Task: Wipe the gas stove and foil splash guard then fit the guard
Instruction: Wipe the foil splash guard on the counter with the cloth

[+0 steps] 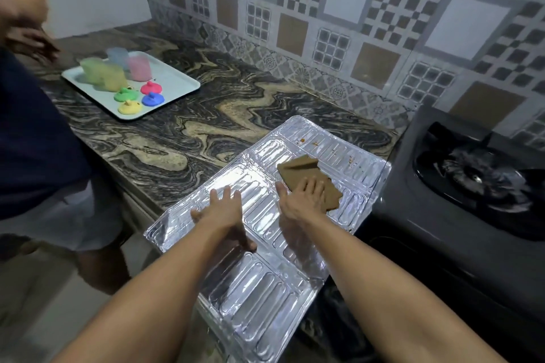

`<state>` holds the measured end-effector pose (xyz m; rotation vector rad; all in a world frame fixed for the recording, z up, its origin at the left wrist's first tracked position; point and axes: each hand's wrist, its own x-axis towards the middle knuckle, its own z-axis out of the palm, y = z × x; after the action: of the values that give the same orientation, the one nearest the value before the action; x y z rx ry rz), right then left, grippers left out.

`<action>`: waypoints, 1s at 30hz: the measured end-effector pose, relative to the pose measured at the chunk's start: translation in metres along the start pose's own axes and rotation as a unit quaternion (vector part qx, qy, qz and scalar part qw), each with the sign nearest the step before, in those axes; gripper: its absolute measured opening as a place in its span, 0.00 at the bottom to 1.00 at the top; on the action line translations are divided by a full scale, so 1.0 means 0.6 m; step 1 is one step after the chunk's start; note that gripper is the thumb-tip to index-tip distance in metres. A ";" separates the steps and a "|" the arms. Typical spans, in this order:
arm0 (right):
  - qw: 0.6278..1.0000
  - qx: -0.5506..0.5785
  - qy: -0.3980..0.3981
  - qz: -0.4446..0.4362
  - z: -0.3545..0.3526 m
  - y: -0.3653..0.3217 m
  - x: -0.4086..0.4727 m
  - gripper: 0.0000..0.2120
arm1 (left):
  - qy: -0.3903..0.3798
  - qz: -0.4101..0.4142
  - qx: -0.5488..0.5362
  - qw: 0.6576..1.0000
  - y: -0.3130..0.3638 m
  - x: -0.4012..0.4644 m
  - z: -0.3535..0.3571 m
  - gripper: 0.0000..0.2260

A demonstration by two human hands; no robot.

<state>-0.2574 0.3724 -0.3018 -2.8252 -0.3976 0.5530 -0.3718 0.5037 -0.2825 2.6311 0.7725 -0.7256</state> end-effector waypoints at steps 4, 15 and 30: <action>0.998 -0.002 0.018 0.057 0.004 0.037 -0.008 0.44 | -0.003 0.000 -0.003 1.000 0.001 0.002 0.000 0.63; 0.986 0.058 0.035 0.154 -0.024 0.021 0.022 0.32 | -0.006 -0.024 0.084 0.996 0.039 0.003 -0.057 0.46; 0.991 0.016 -0.070 0.114 -0.025 0.006 -0.052 0.38 | -0.010 0.044 0.017 0.999 0.027 0.068 -0.013 0.60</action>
<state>-0.2785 0.3570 -0.2787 -2.8274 -0.0886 0.7982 -0.3299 0.5106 -0.2957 2.6648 0.6401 -0.7452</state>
